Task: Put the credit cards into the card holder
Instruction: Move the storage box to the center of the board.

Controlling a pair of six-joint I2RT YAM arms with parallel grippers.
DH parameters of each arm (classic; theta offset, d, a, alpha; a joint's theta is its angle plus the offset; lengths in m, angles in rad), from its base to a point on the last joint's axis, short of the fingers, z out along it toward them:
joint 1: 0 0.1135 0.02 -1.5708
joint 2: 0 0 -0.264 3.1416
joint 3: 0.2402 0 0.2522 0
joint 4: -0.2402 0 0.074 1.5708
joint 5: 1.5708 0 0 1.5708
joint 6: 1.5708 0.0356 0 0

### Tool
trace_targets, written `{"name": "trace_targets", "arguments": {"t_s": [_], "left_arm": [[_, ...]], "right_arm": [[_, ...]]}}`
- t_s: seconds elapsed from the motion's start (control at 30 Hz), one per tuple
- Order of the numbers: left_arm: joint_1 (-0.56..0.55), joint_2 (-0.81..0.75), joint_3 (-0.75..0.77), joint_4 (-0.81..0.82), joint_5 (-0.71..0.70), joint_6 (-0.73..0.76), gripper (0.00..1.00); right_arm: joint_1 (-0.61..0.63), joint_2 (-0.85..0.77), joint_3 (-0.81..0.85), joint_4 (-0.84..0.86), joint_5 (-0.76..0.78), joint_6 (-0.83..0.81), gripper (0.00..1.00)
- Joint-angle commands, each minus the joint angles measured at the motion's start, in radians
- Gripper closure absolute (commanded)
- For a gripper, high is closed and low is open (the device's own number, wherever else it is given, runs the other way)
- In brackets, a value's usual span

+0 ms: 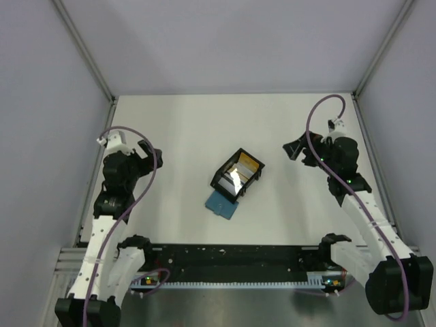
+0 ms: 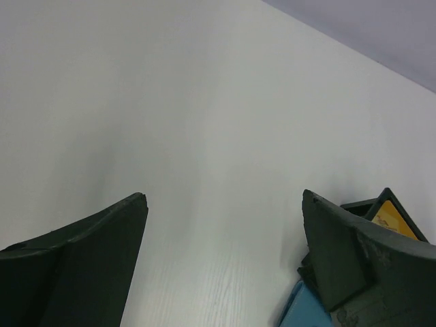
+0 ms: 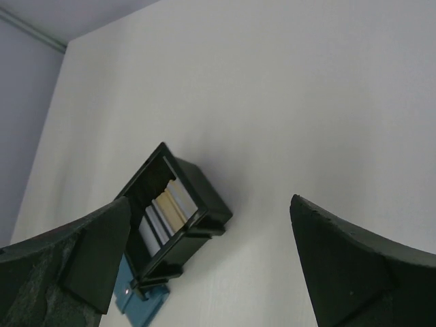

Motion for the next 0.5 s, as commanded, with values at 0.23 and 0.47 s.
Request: {"name": "trace_targets", "arguments": {"t_s": [0.23, 0.47], "left_arm": [[0.002, -0.037, -0.098, 0.009, -0.063, -0.174, 0.02], [-0.052, 0.045, -0.183, 0.240, 0.232, -0.232, 0.02]], "right_arm": [[0.151, 0.096, 0.112, -0.153, -0.223, -0.095, 0.01], [0.200, 0.162, 0.195, -0.181, -0.254, -0.118, 0.01]]}}
